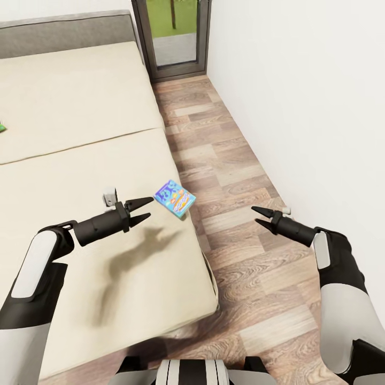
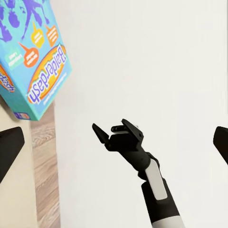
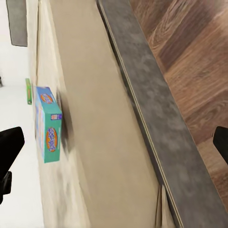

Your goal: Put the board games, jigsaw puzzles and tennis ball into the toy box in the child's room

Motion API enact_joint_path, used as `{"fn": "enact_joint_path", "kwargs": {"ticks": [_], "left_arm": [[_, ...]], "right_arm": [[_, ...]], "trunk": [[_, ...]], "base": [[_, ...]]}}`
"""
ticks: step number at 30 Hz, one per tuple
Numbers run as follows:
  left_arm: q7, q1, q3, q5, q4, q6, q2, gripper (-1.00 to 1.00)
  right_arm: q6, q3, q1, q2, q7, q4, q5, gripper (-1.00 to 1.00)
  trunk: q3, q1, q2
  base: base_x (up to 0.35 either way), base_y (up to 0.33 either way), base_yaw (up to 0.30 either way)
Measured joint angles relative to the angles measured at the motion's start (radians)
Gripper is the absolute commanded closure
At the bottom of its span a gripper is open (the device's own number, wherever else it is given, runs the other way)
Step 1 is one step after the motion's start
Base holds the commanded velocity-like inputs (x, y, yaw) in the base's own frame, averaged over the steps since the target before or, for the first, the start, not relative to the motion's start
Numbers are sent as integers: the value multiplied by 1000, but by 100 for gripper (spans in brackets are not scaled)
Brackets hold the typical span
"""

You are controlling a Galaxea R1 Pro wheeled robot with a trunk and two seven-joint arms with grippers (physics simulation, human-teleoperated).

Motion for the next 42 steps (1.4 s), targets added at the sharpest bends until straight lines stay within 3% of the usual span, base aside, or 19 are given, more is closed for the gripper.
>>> {"fn": "enact_joint_path", "kwargs": {"ticks": [22, 42], "left_arm": [[4, 19, -11, -6, 0, -3, 0, -100], [8, 32, -15, -9, 0, -11, -1, -100]], "right_arm": [[0, -1, 0, 1, 17, -10, 0, -100], [-4, -1, 0, 3, 20, -11, -1, -100]], "trunk": [[18, 0, 0], [25, 0, 0]], "base": [[0, 0, 9], [0, 0, 215]]}}
